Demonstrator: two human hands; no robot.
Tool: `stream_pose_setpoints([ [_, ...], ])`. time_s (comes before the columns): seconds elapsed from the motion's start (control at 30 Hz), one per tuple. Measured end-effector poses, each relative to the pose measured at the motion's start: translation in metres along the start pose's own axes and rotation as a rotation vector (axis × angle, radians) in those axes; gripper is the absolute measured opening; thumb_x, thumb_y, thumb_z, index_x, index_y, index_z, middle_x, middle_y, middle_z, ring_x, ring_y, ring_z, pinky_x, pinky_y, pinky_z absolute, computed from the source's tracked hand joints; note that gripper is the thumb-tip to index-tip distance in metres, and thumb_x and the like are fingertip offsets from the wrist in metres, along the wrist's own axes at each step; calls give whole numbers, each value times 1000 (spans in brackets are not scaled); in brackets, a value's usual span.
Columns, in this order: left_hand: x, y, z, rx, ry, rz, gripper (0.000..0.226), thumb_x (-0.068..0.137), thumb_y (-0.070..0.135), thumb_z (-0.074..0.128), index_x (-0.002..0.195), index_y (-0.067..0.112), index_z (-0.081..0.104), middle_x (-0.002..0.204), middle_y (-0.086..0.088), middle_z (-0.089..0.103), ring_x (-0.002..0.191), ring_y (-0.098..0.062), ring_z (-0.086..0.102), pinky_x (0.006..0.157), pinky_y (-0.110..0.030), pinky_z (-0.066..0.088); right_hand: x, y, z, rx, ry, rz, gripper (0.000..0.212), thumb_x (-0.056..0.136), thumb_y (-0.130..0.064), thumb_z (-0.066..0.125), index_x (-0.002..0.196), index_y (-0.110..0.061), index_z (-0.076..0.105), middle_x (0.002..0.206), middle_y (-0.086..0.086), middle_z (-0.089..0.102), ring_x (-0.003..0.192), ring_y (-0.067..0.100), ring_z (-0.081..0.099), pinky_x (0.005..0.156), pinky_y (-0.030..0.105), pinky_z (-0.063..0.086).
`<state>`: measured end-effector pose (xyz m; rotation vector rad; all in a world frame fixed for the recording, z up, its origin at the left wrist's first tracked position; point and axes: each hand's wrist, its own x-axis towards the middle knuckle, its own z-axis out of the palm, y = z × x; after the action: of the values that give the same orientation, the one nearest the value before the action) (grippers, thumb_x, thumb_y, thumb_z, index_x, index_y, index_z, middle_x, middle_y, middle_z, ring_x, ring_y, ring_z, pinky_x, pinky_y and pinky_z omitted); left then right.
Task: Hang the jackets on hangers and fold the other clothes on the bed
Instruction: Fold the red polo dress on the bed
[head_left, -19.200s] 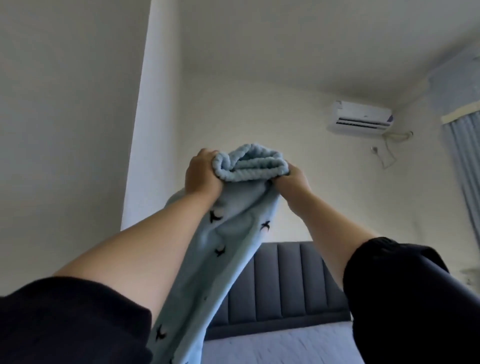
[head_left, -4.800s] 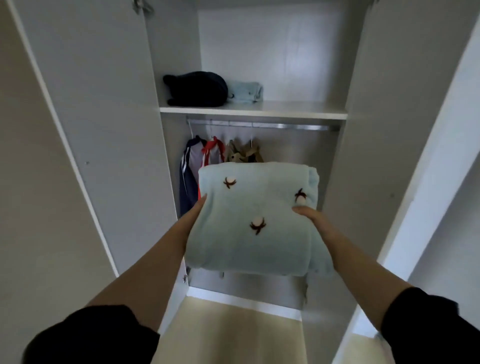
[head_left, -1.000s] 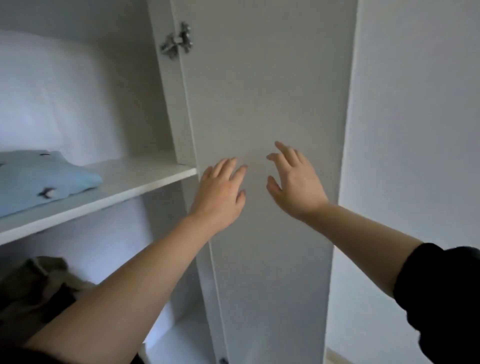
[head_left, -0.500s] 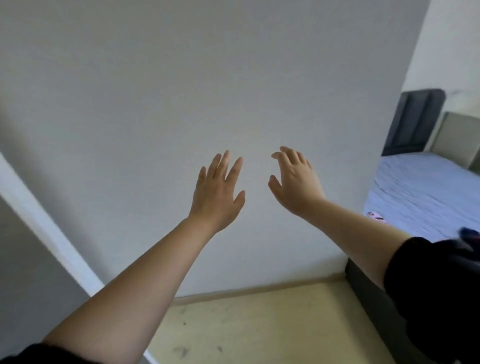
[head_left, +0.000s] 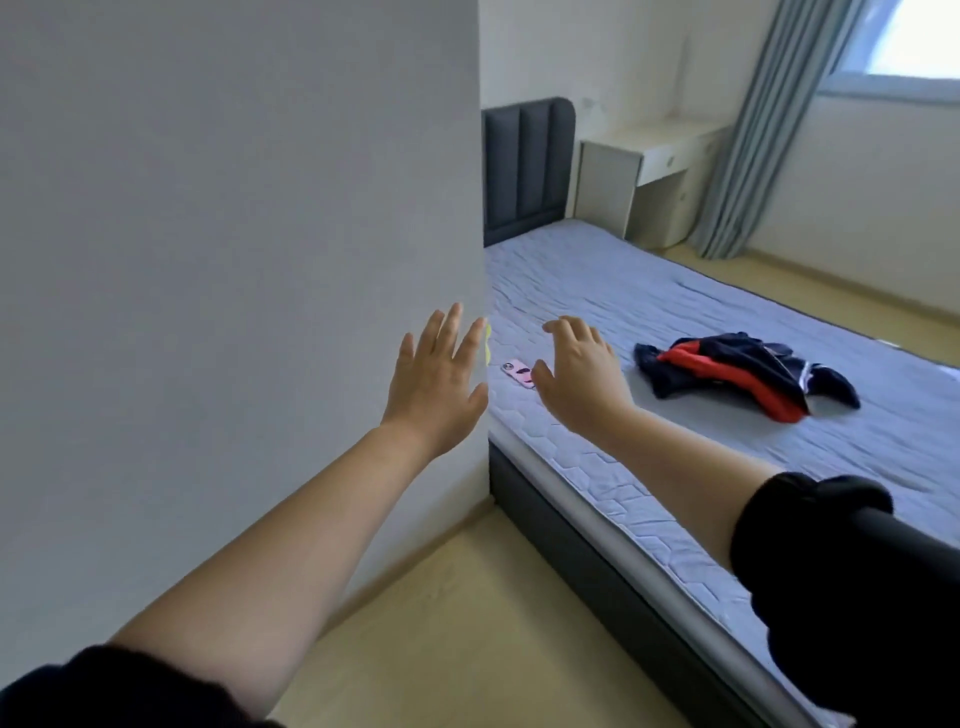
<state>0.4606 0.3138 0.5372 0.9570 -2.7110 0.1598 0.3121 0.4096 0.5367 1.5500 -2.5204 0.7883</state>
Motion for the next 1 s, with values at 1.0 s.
stream_pose_setpoints([
  [1.0,435,247,292,-271,-457,253,69,99,45,31,151,29,-11,160,-5,-16,147,-25,-14,115,-53,0,249,456,85,-197,-261,599,59,96,-26,42,149,-11,22,160,12,10,145,27,15,116,45,13],
])
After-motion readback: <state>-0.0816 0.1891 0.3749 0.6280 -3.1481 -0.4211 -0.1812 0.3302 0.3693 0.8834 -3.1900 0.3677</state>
